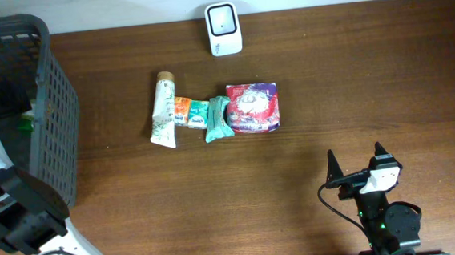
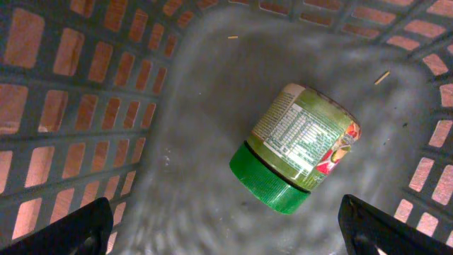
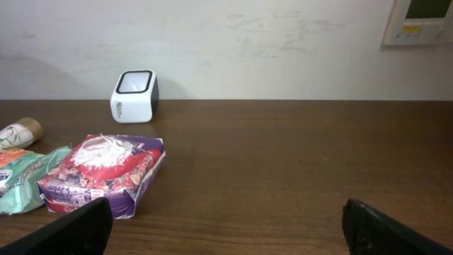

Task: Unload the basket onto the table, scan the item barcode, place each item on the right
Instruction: 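Lower the left gripper into the basket and grasp the green-lidded jar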

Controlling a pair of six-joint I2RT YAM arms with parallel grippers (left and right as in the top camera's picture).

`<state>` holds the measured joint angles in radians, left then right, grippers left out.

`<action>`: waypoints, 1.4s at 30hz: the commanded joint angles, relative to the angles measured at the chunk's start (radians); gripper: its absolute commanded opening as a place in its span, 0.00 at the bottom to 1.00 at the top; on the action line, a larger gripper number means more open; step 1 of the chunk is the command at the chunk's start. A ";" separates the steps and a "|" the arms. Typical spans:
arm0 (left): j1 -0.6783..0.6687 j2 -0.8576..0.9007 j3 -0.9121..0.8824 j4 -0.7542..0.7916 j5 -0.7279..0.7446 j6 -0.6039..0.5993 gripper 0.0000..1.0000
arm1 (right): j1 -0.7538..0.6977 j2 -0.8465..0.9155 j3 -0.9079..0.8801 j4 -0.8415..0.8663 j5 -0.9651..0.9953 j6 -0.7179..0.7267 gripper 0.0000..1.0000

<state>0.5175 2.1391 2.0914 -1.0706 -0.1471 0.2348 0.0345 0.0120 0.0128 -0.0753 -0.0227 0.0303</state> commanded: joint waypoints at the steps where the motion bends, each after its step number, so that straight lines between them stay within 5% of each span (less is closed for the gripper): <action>1: 0.003 0.049 -0.013 -0.003 0.000 0.051 0.99 | 0.003 -0.006 -0.007 -0.004 0.009 0.011 0.98; 15: 0.009 0.073 -0.017 -0.048 0.129 0.278 0.97 | 0.003 -0.006 -0.007 -0.004 0.009 0.011 0.99; 42: 0.060 0.074 -0.133 -0.027 0.241 0.388 1.00 | 0.004 -0.006 -0.007 -0.004 0.009 0.011 0.99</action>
<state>0.5747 2.2013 1.9816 -1.1011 0.0723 0.5926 0.0345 0.0120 0.0128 -0.0753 -0.0227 0.0299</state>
